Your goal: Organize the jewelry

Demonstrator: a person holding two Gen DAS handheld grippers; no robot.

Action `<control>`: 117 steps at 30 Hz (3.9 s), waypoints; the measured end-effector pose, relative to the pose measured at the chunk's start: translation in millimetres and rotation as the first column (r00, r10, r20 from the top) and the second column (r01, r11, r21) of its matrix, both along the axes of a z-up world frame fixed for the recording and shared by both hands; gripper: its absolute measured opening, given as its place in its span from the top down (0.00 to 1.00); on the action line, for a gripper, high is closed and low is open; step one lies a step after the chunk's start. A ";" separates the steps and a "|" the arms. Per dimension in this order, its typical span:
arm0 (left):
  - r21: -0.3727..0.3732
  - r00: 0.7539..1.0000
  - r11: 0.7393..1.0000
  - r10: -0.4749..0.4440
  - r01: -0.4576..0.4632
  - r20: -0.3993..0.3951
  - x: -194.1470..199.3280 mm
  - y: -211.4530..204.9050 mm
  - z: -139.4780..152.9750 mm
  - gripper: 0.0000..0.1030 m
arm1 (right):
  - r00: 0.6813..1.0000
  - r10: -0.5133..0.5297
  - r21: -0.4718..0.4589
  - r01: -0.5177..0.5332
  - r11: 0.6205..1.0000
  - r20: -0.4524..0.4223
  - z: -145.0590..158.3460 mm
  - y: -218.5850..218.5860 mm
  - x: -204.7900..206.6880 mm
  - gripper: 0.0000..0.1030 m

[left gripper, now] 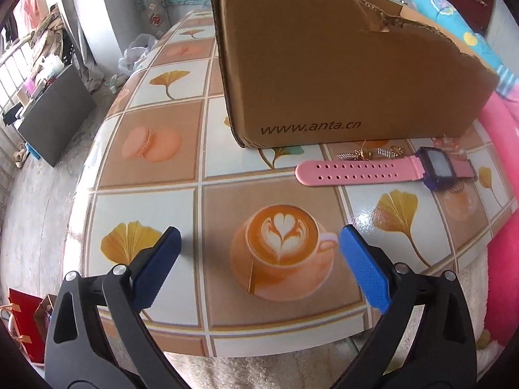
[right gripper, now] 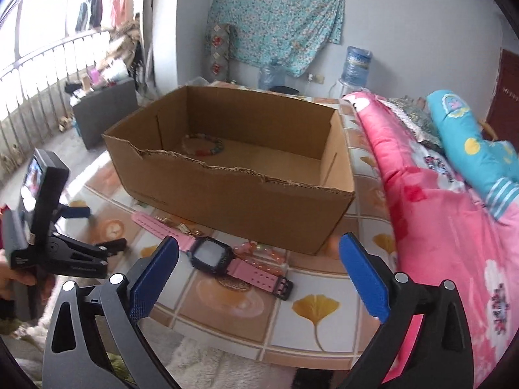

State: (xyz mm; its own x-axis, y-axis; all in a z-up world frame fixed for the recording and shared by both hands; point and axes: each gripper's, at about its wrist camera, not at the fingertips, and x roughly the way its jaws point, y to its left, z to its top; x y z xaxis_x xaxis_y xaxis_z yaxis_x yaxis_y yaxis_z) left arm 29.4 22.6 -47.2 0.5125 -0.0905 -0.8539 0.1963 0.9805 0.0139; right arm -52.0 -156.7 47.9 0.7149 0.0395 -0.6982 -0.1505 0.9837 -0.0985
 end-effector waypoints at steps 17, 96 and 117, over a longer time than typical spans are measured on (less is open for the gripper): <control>-0.007 0.999 1.000 -0.023 0.023 0.042 -6.7 -2.8 2.4 0.07 | 0.952 0.238 0.069 -0.228 0.971 -0.192 -63.9 39.6 55.4 0.38; -0.227 0.941 0.913 -0.333 0.339 0.063 -2.7 -55.8 16.1 0.84 | 0.813 0.446 0.466 -0.250 0.848 -0.374 -89.4 -35.2 53.9 0.48; -0.356 0.956 0.895 -0.293 0.268 -0.017 1.2 -49.6 10.0 0.85 | 0.905 0.279 0.040 -0.282 0.959 -0.321 -78.7 -19.7 6.0 0.65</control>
State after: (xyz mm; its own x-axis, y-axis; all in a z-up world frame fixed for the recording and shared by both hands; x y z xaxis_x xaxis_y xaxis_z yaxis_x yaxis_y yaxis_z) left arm 30.7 -27.0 -37.1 0.3636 -0.5175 -0.7746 0.4516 0.8252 -0.3394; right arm -46.0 -176.5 -30.9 0.4136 0.1996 -0.8883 -0.4446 0.8957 -0.0058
